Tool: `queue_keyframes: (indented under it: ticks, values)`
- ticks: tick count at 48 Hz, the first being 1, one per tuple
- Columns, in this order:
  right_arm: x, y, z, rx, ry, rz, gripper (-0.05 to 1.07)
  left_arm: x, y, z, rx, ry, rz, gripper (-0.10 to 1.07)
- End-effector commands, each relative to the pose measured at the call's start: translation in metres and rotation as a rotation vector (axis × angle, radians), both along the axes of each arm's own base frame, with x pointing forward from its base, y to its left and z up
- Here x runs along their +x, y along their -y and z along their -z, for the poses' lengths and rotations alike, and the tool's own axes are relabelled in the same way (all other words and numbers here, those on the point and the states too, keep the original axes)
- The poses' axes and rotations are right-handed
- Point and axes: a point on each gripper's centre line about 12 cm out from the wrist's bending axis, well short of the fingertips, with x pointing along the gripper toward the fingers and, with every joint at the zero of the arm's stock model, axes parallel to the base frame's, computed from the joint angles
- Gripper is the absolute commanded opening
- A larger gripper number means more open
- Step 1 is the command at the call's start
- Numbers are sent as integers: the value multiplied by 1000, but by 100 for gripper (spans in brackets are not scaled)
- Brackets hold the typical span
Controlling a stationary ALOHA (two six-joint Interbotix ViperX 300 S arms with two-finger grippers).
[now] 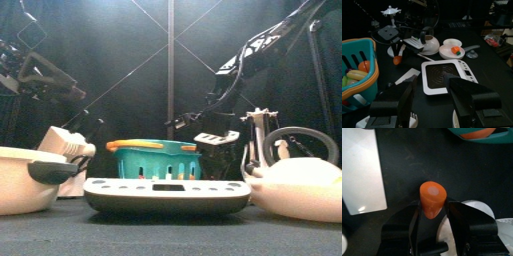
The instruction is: Place carrot bottom into pan
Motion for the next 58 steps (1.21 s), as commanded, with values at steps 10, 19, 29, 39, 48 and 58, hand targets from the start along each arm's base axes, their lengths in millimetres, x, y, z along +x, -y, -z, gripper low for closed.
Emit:
queue_keyframes:
  ticks: [10,19,29,39,48,58]
  values:
    - [6,-72,-97,30,257,-156,69,4,-1,-8,1,25,-2,84]
    - [-37,-131,-95,226,348,-277,69,5,-1,-9,1,28,-2,84]
    - [-62,-158,-46,401,344,-292,69,5,-1,-10,2,31,-2,84]
    - [-56,-160,-6,416,227,-230,71,5,-1,-10,2,29,-2,84]
    - [-55,-160,-15,426,254,-225,94,5,-1,-9,1,28,-2,84]
    - [-47,-158,-42,382,328,-297,100,5,-1,-9,1,28,-2,84]
